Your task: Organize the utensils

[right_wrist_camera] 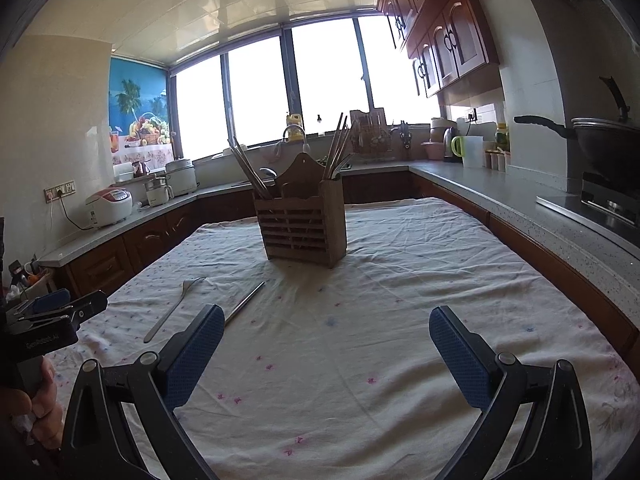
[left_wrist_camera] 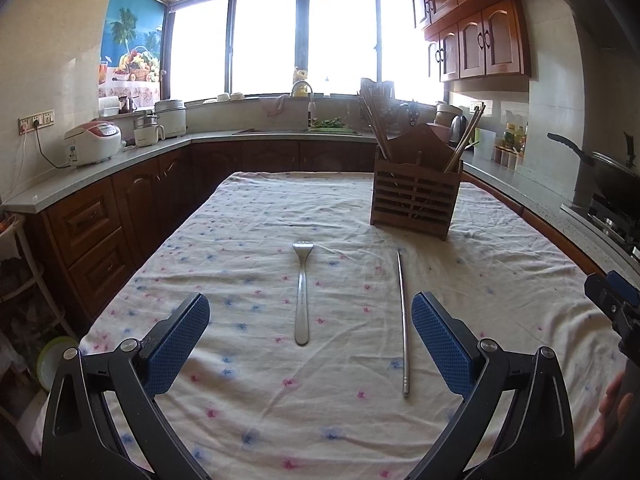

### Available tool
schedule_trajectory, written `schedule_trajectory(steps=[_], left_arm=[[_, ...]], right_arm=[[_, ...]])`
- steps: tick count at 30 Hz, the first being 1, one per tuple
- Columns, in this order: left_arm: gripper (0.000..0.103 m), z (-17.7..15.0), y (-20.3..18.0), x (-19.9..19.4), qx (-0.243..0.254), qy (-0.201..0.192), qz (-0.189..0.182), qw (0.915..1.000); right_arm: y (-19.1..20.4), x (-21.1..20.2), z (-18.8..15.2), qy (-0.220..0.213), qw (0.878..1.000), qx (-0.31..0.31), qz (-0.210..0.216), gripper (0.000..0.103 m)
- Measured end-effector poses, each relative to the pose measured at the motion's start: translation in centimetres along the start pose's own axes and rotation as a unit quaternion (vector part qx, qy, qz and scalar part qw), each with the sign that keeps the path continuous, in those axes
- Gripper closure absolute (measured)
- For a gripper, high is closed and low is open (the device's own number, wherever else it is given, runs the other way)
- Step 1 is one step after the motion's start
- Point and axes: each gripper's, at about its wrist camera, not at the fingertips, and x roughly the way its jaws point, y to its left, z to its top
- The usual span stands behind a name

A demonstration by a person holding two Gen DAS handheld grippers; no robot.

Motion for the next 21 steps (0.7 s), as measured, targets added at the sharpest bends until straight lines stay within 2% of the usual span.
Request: schedule_trajectory(steps=[14,21], left_arm=[[0.0,-0.3,-1.0,-2.3,0.017,-0.036,0.013,0.9991],[0.0,-0.4,-1.4,-2.7,0.025,-0.041,0.013,0.9988]], right_arm=[[1.5,-1.6,-0.6,-0.031,0.999,-0.018,0.02,0.0],[2.0,-1.9,-1.0,-0.037,0.999,-0.023,0.029,0.0]])
